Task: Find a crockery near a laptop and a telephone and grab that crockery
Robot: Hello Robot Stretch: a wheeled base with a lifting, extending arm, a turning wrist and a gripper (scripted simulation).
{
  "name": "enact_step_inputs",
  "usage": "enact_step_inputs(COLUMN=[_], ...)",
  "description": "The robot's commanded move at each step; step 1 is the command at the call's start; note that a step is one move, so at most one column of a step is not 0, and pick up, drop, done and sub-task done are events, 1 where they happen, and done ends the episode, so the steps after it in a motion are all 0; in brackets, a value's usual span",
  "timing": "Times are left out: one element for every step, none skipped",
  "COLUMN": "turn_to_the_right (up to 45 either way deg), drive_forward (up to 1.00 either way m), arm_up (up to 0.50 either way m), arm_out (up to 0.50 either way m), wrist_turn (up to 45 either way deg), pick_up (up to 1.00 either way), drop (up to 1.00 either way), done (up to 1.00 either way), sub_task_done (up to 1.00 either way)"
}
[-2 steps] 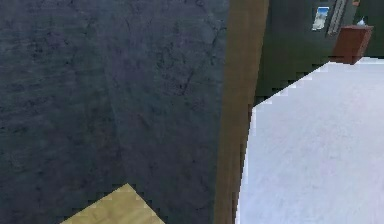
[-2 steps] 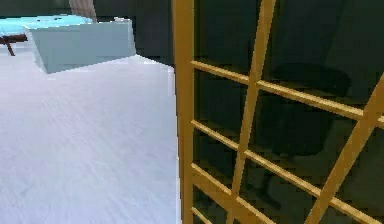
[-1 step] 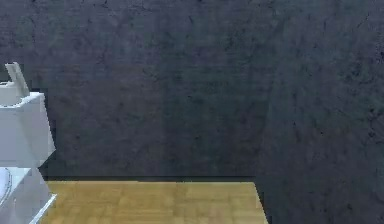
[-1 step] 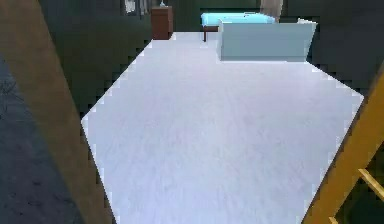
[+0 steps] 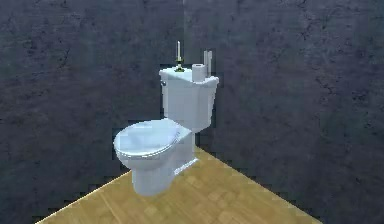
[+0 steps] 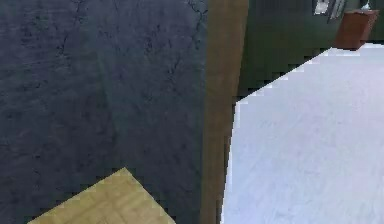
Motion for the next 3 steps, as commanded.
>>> enact_step_inputs(turn_to_the_right=[-42.0,0.0,-45.0], drive_forward=[0.0,0.55,0.0], arm_up=[0.0,0.0,0.0], arm_out=[0.0,0.0,0.0], wrist_turn=[0.0,0.0,0.0], pick_up=[0.0,0.0,0.0], drop=[0.0,0.0,0.0], done=[0.0,0.0,0.0], sub_task_done=[0.0,0.0,0.0])
